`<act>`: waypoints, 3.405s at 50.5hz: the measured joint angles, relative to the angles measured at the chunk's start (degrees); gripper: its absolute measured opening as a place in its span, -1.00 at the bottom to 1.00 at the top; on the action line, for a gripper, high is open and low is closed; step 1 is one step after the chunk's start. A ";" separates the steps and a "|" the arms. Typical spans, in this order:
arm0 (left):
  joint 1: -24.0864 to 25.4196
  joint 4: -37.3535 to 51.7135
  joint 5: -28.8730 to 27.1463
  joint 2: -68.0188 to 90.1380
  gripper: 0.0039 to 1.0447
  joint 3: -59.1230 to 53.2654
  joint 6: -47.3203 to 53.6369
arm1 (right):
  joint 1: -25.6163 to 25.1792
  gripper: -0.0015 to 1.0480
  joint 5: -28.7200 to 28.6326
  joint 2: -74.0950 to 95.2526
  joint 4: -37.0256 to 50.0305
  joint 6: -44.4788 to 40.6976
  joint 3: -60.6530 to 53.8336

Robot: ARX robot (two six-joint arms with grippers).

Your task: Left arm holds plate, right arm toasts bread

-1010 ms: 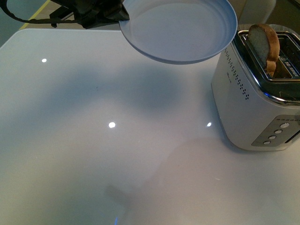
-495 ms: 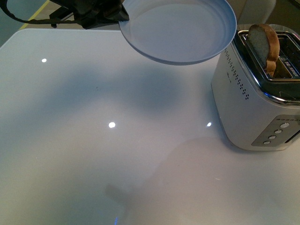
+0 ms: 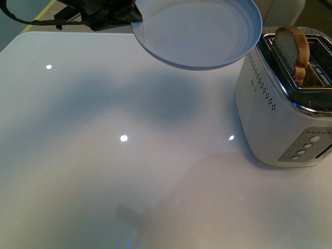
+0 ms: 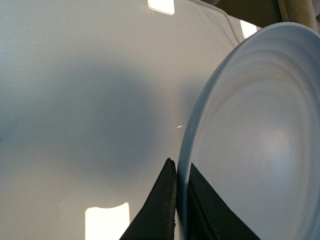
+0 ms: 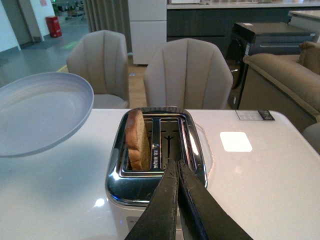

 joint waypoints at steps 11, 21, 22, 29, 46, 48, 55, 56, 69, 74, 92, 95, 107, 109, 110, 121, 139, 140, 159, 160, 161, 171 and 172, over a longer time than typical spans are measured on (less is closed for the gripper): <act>-0.02 0.00 0.00 0.00 -0.95 0.00 0.00 | 0.00 -0.97 0.00 -3.54 -3.54 0.00 0.00; -0.02 0.00 0.02 0.00 -0.95 0.00 0.00 | 0.00 -0.97 -0.04 -10.71 -12.66 0.00 0.02; -0.02 0.00 0.00 0.00 -0.95 0.00 0.00 | 0.00 -0.97 0.11 -12.13 -13.97 -0.02 0.02; -0.04 0.07 0.02 -0.07 -0.95 0.00 0.00 | 0.00 -0.97 0.04 -14.69 -15.08 0.00 0.02; -0.04 0.07 0.00 -0.09 -0.95 0.00 0.00 | 0.00 -0.11 0.04 -14.84 -15.15 0.00 0.02; -0.04 0.07 0.00 -0.09 -0.95 0.00 0.00 | 0.00 0.03 0.04 -14.84 -15.15 0.00 0.02; -0.04 0.07 0.00 -0.09 -0.95 0.00 0.02 | 0.00 0.46 0.04 -14.84 -15.17 0.00 0.02; -0.02 0.07 0.00 -0.09 -0.95 0.00 0.00 | 0.00 0.49 0.07 -14.84 -15.15 0.00 0.02; -0.04 0.07 0.00 -0.09 -0.95 0.00 0.00 | 0.00 0.83 0.07 -14.84 -15.15 0.02 0.02; -0.04 0.07 0.00 -0.09 -0.95 0.00 0.00 | 0.00 0.83 0.07 -14.84 -15.17 0.02 0.02; 1.57 -0.46 -2.10 -0.09 -0.95 0.83 0.50 | 0.00 0.83 0.04 -14.84 -15.15 0.02 0.02; 2.91 -0.74 -2.10 -0.09 -0.95 1.20 0.81 | 0.00 0.83 0.07 -14.84 -15.15 0.02 0.02; 9.73 -0.72 -1.22 0.00 -0.95 1.31 1.11 | 0.00 0.83 0.04 -14.84 -15.15 0.02 0.02; 11.34 -0.42 -0.81 0.24 -0.95 1.31 1.14 | 0.00 0.83 0.04 -14.84 -15.15 0.02 0.02; 12.02 -0.33 -0.74 0.35 -0.95 1.31 1.16 | 0.00 0.83 0.07 -14.84 -15.17 0.02 0.02; 18.53 1.60 1.53 3.26 -0.95 -0.59 3.52 | 0.00 0.83 0.04 -14.84 -15.15 0.02 0.02; 24.59 4.50 3.02 10.60 -0.95 -4.79 4.81 | 0.00 0.83 0.04 -14.86 -15.17 0.02 0.02; 24.74 4.72 3.08 10.95 -0.95 -5.03 4.81 | 0.00 0.83 0.04 -14.86 -15.17 0.02 0.02; 26.67 6.40 3.91 16.76 -0.95 -6.88 6.95 | 0.00 0.83 0.04 -14.86 -15.17 0.02 0.02; 26.80 6.69 4.11 17.25 -0.95 -6.88 7.10 | 0.00 0.83 0.07 -14.86 -15.17 0.02 0.02; 26.84 6.80 4.24 17.55 -0.95 -6.88 7.23 | 0.00 0.83 0.07 -14.86 -15.17 0.02 0.02; 27.96 8.13 5.38 21.05 -0.95 -6.27 7.69 | 0.00 0.83 0.07 -14.86 -15.17 0.02 0.02; 28.11 8.15 5.49 21.24 -0.95 -6.23 7.72 | 0.00 0.83 0.07 -14.86 -15.17 0.02 0.02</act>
